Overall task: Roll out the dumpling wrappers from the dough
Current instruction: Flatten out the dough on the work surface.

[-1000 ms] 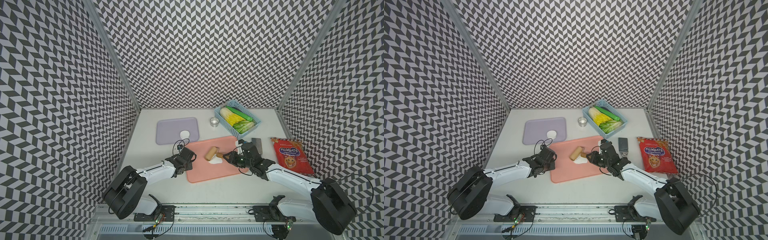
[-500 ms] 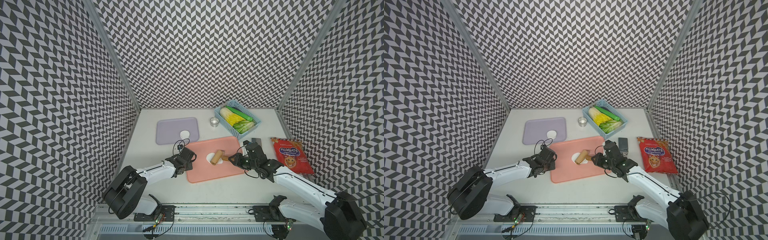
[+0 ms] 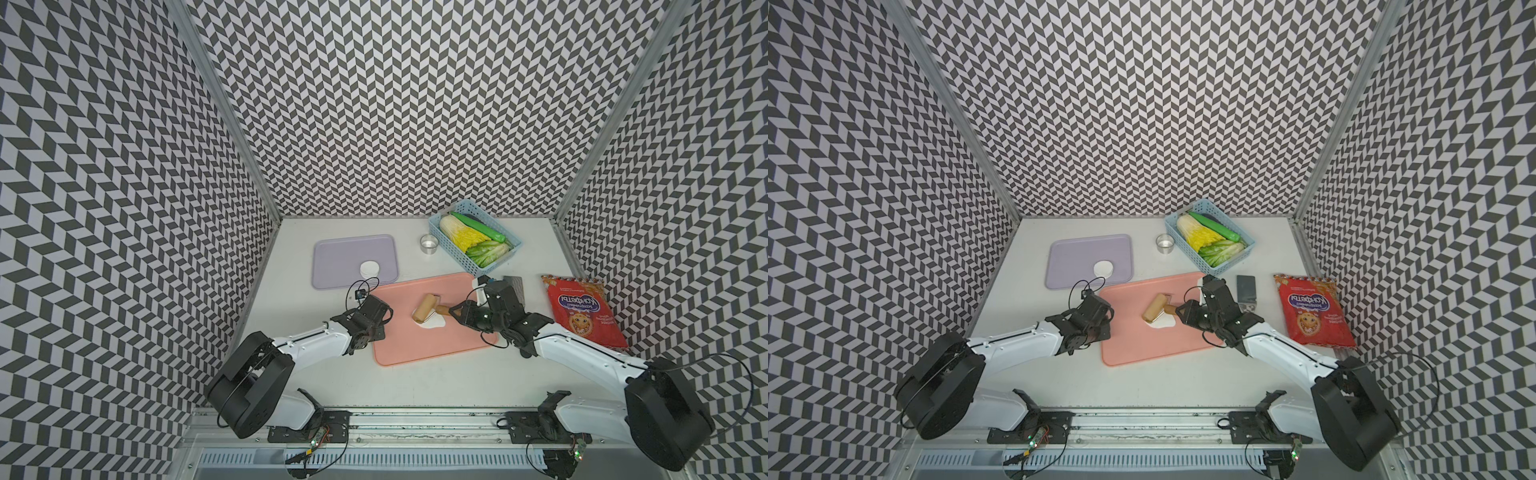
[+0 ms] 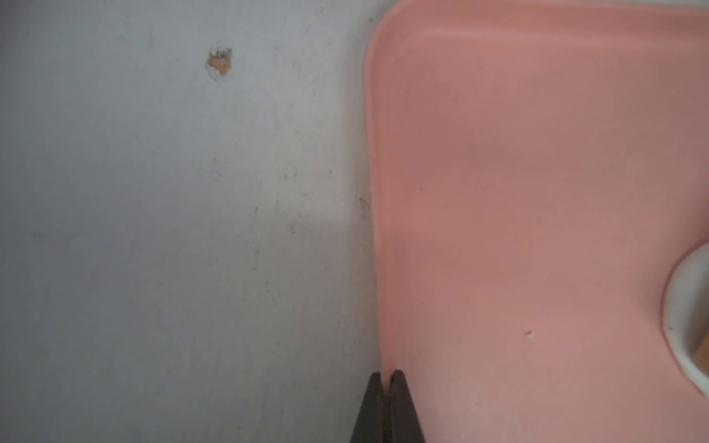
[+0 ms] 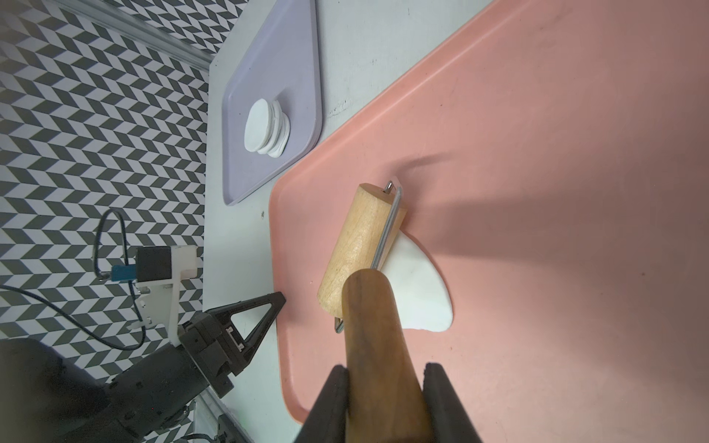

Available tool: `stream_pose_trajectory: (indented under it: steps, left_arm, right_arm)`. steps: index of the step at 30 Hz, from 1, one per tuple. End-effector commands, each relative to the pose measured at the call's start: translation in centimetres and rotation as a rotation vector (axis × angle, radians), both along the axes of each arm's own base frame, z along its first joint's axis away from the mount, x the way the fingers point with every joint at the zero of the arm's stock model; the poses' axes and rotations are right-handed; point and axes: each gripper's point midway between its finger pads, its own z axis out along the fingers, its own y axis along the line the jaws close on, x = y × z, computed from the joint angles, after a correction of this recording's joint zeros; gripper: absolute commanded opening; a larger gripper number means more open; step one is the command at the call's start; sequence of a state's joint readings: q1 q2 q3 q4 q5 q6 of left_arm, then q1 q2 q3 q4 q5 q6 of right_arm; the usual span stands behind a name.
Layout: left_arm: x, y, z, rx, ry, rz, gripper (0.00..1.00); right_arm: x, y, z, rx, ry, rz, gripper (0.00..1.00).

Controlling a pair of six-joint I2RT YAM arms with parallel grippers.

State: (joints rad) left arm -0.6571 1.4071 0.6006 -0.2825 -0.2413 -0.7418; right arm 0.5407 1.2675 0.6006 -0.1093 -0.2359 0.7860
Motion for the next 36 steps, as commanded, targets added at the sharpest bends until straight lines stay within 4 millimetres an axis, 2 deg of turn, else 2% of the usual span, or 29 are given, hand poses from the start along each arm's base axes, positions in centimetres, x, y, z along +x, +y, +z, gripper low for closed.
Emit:
stream_pose_trajectory:
  steps: [1,9,15,19,21,36]
  left_arm:
    - [-1.4,-0.4,-1.0,0.031,0.059,-0.078,0.0]
    - [-1.5,-0.2,-0.9,0.035,0.058,-0.074,0.0]
    - [-1.5,-0.1,-0.8,0.04,0.055,-0.07,0.0]
    - [-1.4,-0.1,-0.7,0.038,0.052,-0.07,0.0]
    - [-1.4,-0.2,-0.7,0.035,0.05,-0.071,0.0]
    - [-1.3,-0.4,-0.8,0.028,0.055,-0.073,0.0]
  right_arm:
    - [-7.0,-8.1,-10.2,-0.427,0.344,-0.074,0.0]
    - [-7.0,-7.1,-10.8,-0.404,0.35,-0.068,0.0]
    - [-5.7,-7.2,-6.9,-0.388,0.271,-0.086,0.0]
    - [-6.2,-8.3,-4.7,-0.399,0.243,-0.08,0.0]
    - [-6.6,-8.7,-4.5,-0.415,0.241,-0.068,0.0]
    - [-6.7,-7.9,-9.7,-0.456,0.333,-0.03,0.0]
